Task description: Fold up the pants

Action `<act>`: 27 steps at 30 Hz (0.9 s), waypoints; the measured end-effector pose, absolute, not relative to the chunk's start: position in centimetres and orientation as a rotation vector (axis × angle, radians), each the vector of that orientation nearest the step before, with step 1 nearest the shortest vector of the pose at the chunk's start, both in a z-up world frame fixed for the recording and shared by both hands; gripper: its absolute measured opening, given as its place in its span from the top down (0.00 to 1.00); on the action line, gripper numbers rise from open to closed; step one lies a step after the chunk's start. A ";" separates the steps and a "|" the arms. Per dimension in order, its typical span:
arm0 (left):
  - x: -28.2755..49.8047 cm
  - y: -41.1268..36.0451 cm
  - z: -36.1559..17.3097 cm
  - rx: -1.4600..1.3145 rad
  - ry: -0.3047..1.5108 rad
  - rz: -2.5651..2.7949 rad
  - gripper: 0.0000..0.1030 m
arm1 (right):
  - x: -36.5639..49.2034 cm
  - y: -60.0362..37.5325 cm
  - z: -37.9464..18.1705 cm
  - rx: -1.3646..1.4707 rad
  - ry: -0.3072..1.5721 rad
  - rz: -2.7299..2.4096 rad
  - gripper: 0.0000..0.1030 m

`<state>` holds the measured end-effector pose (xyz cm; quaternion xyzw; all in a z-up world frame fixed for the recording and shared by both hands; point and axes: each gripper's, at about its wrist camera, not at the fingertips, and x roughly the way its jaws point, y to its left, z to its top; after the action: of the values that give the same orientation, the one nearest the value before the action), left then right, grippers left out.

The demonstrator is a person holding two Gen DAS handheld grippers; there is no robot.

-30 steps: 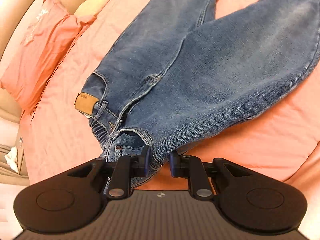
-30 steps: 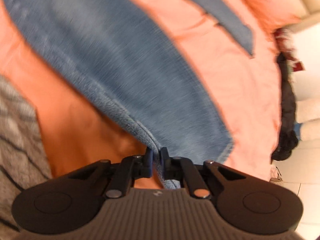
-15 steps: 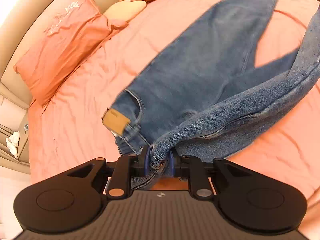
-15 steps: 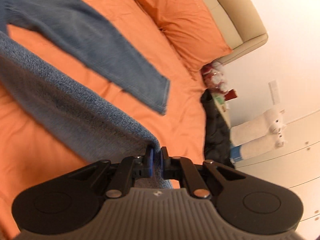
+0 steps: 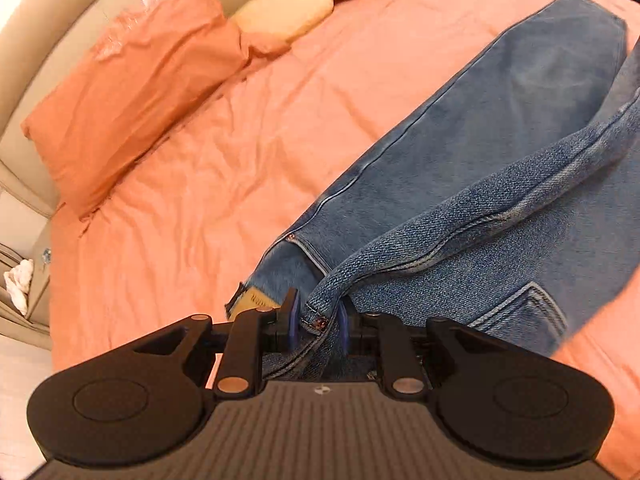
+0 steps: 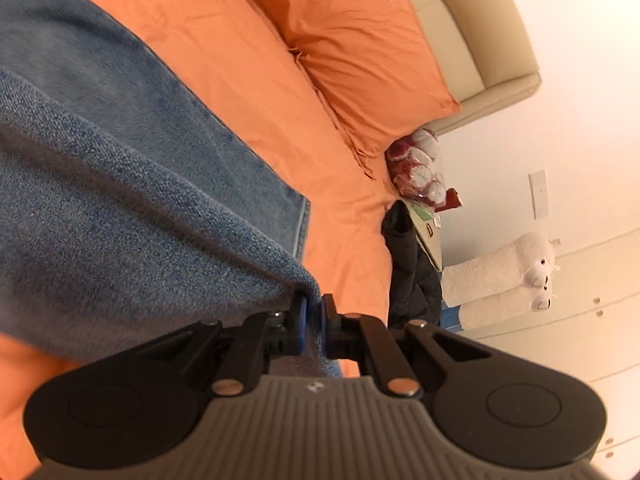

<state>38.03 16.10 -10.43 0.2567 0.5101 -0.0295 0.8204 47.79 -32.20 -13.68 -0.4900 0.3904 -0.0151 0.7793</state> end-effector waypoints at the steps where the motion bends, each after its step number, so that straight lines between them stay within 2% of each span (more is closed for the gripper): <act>1: 38.8 16.3 -11.0 0.548 1.101 -0.063 0.79 | 48.7 -31.7 -14.3 -1.073 0.851 -0.026 1.00; 9: 42.2 17.5 -14.8 0.498 1.184 -0.051 0.79 | 54.4 -29.9 -18.3 -1.126 0.907 0.016 1.00; 12: 40.2 18.1 -13.0 0.438 1.130 -0.046 0.79 | 53.5 -30.2 -17.0 -1.115 0.903 0.027 1.00; 17: 36.4 18.9 -8.0 0.307 1.046 -0.009 0.79 | 50.7 -31.5 -11.8 -1.064 0.858 0.004 1.00; 21: 35.6 20.5 -5.9 0.221 1.010 0.021 0.79 | 52.0 -31.3 -9.1 -1.050 0.799 -0.015 1.00; 24: 37.9 22.1 -6.0 0.141 1.001 0.048 0.79 | 56.1 -29.9 -10.1 -1.044 0.799 -0.013 1.00; 27: 42.0 22.8 -8.9 0.162 1.041 0.068 0.79 | 60.2 -27.8 -13.8 -1.073 0.822 -0.030 1.00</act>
<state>41.99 22.83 -8.85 0.0772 0.4966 0.0326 0.8639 60.23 -27.85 -13.79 -0.4964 0.3803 -0.0137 0.7803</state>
